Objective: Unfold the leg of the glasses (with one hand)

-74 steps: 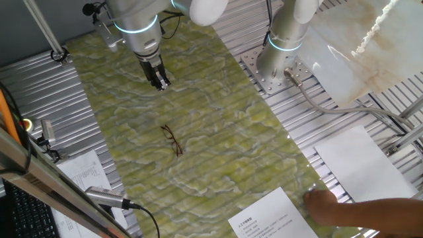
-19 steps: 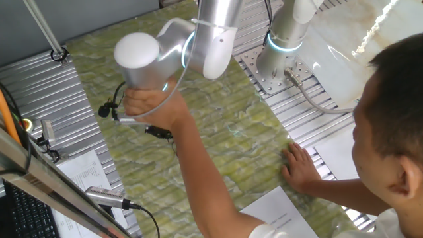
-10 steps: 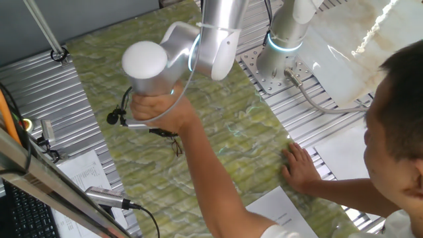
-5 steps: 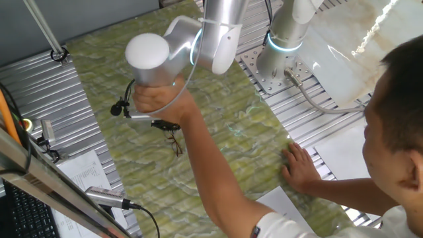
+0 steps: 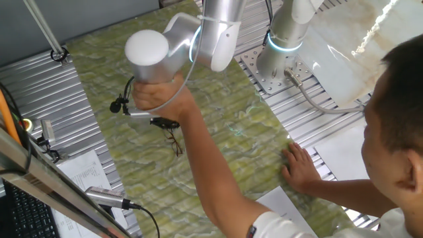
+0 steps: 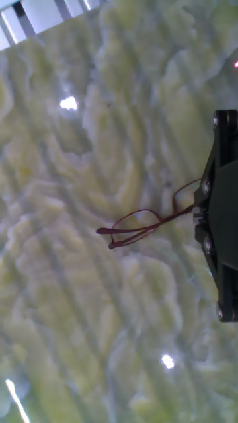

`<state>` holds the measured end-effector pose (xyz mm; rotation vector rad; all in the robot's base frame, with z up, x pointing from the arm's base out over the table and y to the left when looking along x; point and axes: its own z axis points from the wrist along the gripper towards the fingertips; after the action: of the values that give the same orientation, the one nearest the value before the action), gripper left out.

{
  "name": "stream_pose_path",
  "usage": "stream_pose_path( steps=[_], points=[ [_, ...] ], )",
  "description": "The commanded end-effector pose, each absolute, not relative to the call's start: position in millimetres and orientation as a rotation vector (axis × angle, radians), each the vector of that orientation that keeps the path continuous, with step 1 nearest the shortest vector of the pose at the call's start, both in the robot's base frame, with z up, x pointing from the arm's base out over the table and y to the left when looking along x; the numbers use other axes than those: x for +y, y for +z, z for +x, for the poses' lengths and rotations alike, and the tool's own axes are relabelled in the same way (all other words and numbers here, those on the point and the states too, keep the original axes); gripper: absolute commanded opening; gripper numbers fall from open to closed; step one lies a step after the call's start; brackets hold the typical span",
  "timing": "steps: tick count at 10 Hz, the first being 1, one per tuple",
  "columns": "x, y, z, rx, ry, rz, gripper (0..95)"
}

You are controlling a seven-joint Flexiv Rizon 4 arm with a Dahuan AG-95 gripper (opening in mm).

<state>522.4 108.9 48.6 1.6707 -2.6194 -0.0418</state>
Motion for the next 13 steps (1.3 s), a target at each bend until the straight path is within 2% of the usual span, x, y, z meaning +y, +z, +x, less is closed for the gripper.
stream_pose_path(
  steps=[1,5,13],
  points=[
    [177.8,36.1,552.2,-2.611,-0.041,1.678,0.0],
    [177.6,24.3,549.2,-2.585,-0.006,1.698,0.0],
    [171.7,33.3,555.4,-2.545,0.006,1.731,0.0]
  ],
)
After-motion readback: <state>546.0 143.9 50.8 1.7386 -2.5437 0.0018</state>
